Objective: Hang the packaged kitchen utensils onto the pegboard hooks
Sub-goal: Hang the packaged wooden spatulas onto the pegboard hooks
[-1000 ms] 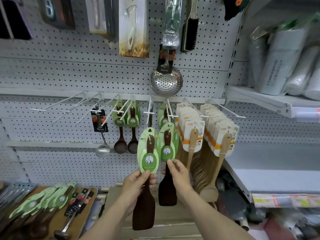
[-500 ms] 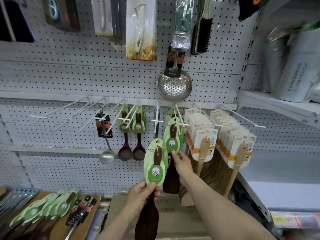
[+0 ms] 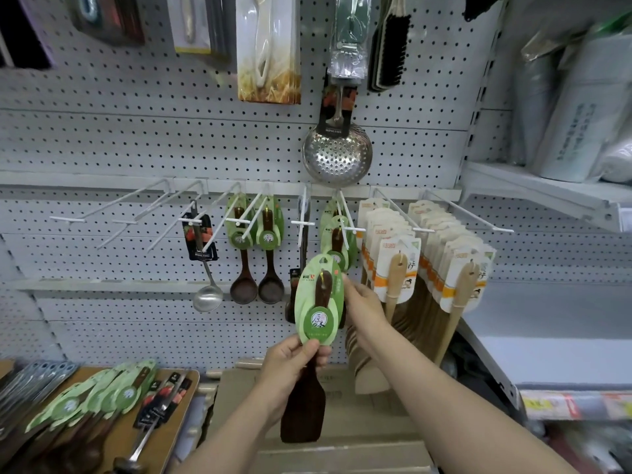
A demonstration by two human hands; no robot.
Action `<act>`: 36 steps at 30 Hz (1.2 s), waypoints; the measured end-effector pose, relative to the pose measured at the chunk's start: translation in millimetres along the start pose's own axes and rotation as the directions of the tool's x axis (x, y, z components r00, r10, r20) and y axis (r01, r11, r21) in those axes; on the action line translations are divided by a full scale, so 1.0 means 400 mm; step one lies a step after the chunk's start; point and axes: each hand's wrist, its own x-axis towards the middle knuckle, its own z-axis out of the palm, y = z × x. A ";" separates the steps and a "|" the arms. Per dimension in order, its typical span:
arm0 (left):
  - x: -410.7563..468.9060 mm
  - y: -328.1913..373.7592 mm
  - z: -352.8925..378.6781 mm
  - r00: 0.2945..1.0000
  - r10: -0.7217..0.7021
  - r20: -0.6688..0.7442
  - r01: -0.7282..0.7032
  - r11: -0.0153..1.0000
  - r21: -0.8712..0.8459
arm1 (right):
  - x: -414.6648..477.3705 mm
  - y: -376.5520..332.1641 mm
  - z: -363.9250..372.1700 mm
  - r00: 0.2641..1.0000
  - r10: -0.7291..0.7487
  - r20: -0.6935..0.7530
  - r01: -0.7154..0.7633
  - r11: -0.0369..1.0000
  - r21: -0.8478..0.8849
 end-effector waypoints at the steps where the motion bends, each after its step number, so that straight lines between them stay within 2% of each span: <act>1: -0.002 -0.001 0.010 1.000 0.003 -0.004 -0.003 1.000 -0.005 | -0.021 -0.013 -0.006 1.000 -0.017 0.009 0.016 0.998 0.058; 4: -0.004 -0.001 0.042 1.000 0.012 -0.013 -0.013 1.000 -0.028 | -0.067 -0.043 -0.035 0.994 -0.109 0.026 0.103 0.977 0.186; 8: 0.007 0.002 0.087 1.000 0.009 -0.014 -0.010 0.998 -0.062 | -0.105 -0.067 -0.069 0.984 -0.178 0.032 0.173 0.979 0.107; 19: 0.047 0.011 0.123 0.999 0.053 -0.005 -0.053 0.996 -0.073 | -0.099 -0.091 -0.060 0.990 -0.139 0.007 0.137 0.985 0.100; 36: 0.165 -0.037 0.077 0.994 0.101 0.048 -0.101 0.995 -0.003 | -0.030 -0.027 -0.046 0.985 -0.165 -0.041 0.170 0.968 0.185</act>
